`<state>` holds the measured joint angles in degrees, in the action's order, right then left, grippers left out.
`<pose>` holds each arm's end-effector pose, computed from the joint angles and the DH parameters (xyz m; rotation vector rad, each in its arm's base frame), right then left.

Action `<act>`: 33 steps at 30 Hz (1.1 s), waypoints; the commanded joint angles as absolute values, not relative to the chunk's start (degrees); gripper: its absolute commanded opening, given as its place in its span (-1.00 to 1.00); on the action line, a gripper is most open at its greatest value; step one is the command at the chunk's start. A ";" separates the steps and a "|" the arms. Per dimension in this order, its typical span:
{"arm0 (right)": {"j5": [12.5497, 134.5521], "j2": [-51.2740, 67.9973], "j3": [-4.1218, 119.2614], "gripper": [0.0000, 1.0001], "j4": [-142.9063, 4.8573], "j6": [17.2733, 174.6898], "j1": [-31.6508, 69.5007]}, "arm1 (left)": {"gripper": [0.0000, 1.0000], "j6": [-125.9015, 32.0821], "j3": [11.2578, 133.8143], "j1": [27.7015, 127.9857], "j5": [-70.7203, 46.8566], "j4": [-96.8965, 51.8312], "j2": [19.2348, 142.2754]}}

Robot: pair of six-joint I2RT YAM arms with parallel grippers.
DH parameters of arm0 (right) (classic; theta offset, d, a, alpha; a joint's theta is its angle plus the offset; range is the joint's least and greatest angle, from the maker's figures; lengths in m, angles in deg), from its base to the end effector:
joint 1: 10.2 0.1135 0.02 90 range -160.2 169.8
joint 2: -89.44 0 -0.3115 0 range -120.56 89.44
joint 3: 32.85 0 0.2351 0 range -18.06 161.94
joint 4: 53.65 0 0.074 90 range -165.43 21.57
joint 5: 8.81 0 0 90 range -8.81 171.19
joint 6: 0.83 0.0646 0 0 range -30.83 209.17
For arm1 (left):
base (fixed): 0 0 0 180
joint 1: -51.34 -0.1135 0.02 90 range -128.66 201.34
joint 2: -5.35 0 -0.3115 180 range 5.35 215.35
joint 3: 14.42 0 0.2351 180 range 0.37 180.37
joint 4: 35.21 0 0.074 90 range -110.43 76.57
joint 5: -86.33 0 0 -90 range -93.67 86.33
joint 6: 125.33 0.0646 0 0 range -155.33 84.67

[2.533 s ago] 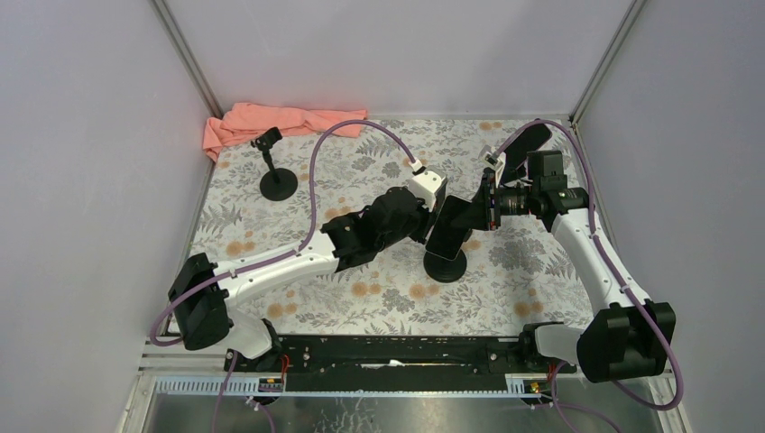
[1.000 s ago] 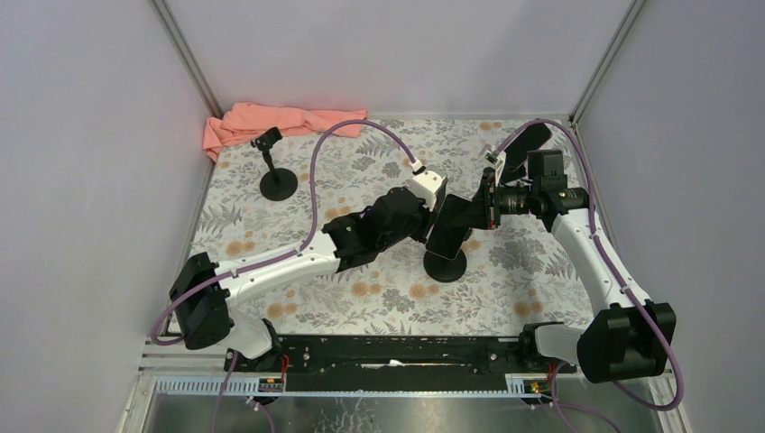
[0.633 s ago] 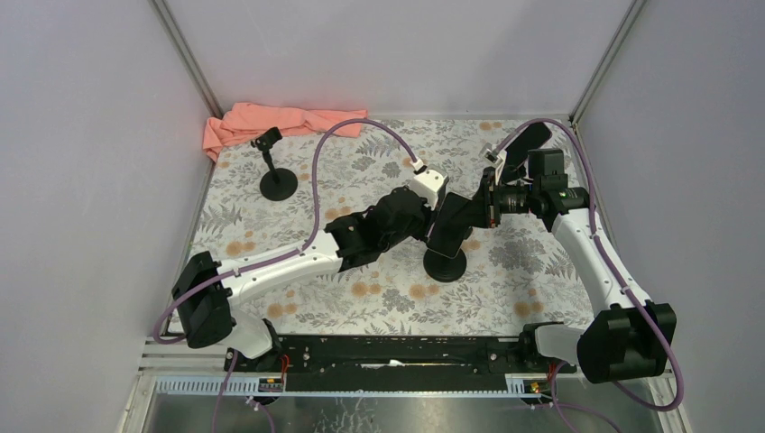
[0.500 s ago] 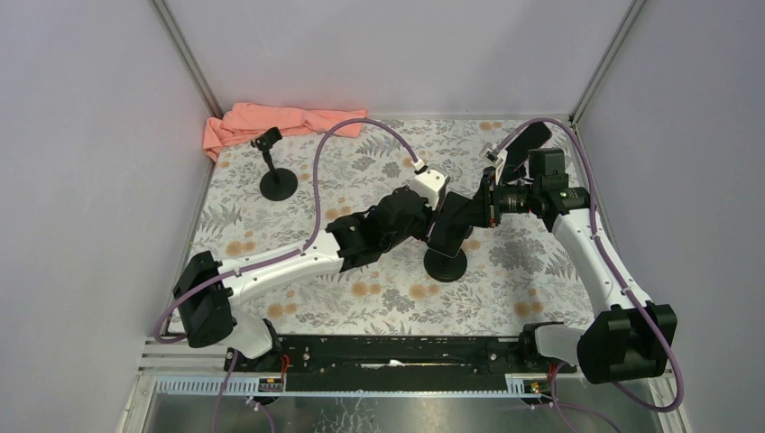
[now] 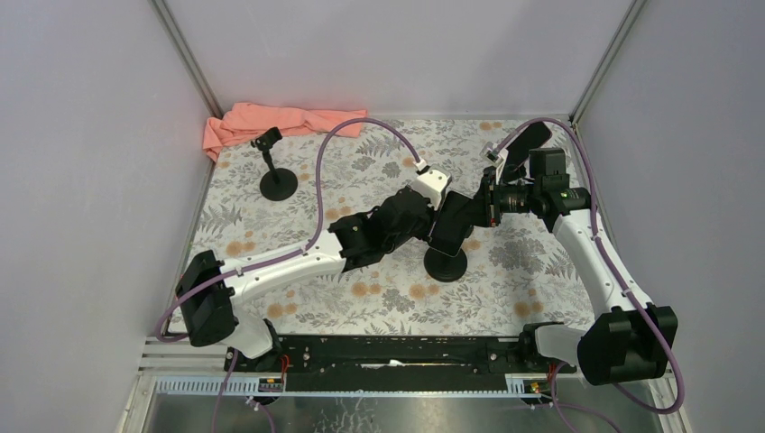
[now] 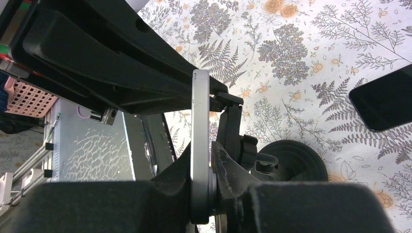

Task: Place the phone on the phone stand
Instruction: Install the phone on the phone stand.

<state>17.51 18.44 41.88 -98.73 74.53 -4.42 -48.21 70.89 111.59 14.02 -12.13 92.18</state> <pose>0.2232 0.0808 0.3555 -0.8940 1.8418 1.1516 0.1962 -0.3037 0.3619 0.6222 1.9173 -0.5164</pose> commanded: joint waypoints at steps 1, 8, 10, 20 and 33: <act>41.53 15.10 40.38 -1.00 -96.81 69.87 -7.23 | -1.00 -47.11 73.05 112.50 16.87 -8.52 92.08; 41.73 14.84 40.38 -1.00 -96.82 70.08 -7.26 | -1.00 -47.11 74.71 113.88 19.13 -6.89 92.66; 41.81 14.78 40.38 -1.00 -96.69 70.22 -7.22 | -1.00 -47.02 75.49 114.53 20.27 -6.27 93.00; 42.93 14.47 40.38 -1.00 -96.48 70.96 -7.24 | -1.00 -47.53 78.67 116.74 26.11 -3.31 95.03; 46.32 13.79 40.47 -1.00 -95.84 72.74 -7.27 | -1.00 -49.22 80.18 119.29 31.75 -2.30 95.88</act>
